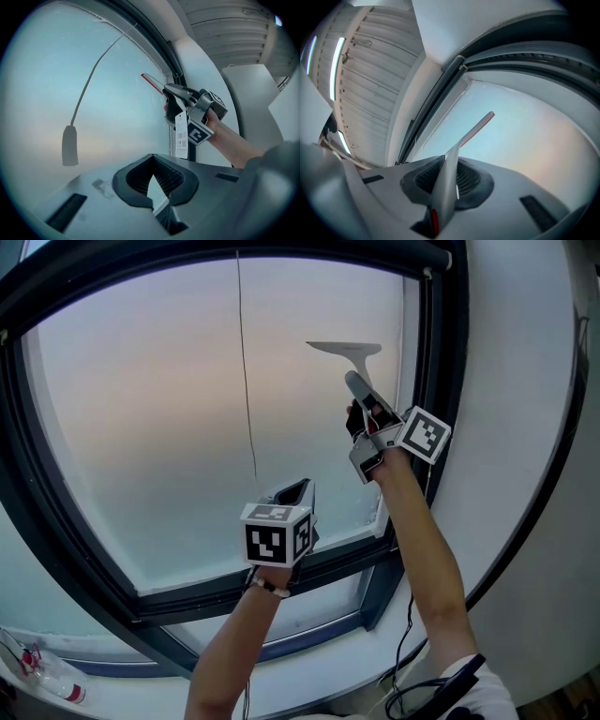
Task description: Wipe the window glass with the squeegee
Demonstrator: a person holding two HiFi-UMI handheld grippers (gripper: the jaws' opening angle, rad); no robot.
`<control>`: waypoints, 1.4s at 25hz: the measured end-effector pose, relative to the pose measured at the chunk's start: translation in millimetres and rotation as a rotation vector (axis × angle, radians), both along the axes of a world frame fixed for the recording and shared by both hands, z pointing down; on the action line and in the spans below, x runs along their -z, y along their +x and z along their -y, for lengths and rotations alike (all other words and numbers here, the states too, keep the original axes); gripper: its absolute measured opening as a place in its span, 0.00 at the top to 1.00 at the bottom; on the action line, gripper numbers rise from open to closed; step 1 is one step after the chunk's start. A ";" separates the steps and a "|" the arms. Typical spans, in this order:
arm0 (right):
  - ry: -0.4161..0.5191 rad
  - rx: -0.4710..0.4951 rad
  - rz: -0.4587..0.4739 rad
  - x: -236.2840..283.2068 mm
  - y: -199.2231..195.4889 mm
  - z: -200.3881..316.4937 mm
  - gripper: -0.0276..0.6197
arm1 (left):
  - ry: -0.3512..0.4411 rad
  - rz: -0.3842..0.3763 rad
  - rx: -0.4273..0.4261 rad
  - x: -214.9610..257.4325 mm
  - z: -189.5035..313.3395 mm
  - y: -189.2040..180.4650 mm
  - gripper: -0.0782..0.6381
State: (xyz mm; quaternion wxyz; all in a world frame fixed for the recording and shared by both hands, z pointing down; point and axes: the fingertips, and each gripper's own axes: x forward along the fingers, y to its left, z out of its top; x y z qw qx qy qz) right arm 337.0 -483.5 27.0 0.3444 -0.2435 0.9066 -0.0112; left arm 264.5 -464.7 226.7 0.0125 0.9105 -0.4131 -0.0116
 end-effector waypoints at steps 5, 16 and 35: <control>-0.035 0.052 0.002 -38.3 -2.1 -2.9 0.90 | -0.017 0.005 -0.002 -10.9 -1.2 1.2 0.89; -0.110 0.062 -0.017 -108.5 -1.6 -1.4 0.90 | -0.036 0.042 0.032 -34.2 4.9 1.0 0.89; -0.316 0.099 -0.036 -281.9 5.6 -8.6 0.90 | -0.213 0.023 0.008 -139.2 -11.5 5.2 0.89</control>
